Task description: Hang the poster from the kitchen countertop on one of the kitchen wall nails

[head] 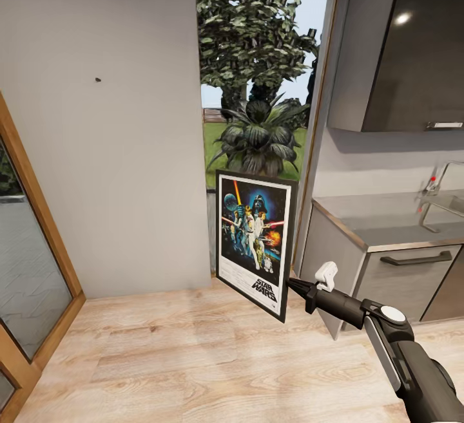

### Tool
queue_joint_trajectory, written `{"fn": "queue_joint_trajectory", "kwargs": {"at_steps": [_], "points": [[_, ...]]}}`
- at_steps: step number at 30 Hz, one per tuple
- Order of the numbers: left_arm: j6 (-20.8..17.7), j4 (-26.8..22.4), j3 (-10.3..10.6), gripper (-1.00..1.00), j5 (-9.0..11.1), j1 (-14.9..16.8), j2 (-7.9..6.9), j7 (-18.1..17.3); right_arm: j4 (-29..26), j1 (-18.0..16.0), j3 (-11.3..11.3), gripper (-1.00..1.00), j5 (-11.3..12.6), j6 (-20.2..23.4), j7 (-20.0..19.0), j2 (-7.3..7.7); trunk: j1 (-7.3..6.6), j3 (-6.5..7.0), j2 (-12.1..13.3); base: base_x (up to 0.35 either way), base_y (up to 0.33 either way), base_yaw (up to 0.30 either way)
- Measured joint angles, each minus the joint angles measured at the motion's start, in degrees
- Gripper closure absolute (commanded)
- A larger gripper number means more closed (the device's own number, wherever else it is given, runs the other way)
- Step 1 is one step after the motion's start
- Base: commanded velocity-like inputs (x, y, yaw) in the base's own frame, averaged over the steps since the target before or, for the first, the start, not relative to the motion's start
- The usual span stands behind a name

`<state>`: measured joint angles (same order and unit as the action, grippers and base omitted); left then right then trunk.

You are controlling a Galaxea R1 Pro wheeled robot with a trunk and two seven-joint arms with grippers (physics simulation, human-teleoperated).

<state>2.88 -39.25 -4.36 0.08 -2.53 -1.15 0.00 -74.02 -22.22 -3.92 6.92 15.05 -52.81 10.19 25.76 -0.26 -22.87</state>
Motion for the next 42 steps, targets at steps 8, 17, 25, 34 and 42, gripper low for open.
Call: {"fn": "queue_joint_trajectory", "kwargs": {"at_steps": [8, 17, 25, 34, 42], "points": [[0.2, 0.0, 0.0, -1.0, 0.0, 0.0, 0.0, 0.0, 0.0, 0.0, 0.0, 1.0, 0.0, 0.0, -0.1, 0.03, 0.0, 0.0, 0.0, 0.0, 0.0, 0.0], [0.2, 0.1, 0.0, -1.0, -0.1, 0.0, 0.0, 0.0, 0.0, 0.0, 0.1, 1.0, 0.1, 0.0, -0.1, 0.0, 0.0, 0.02, 0.0, 0.0, 0.048, 0.108], [0.2, 0.2, 0.0, -1.0, -0.1, 0.0, 0.01, 0.0, 0.0, 0.0, 0.1, 1.0, -0.1, 0.0, 0.0, 0.01, 0.0, 0.03, 0.0, 0.0, 0.252, 0.271], [0.1, 0.2, 0.0, -1.0, -0.1, 0.0, 0.01, 0.0, 0.0, 0.0, 0.0, 1.0, 0.2, 0.1, -0.1, 0.01, -0.01, 0.03, 0.0, 0.009, 0.291, 0.076], [0.0, 0.2, 0.0, -1.0, -0.1, 0.0, 0.01, 0.0, 0.0, 0.0, 0.0, 1.0, 0.2, 0.1, -0.1, 0.01, -0.02, 0.03, 0.0, 0.152, 0.302, 0.001]]}}
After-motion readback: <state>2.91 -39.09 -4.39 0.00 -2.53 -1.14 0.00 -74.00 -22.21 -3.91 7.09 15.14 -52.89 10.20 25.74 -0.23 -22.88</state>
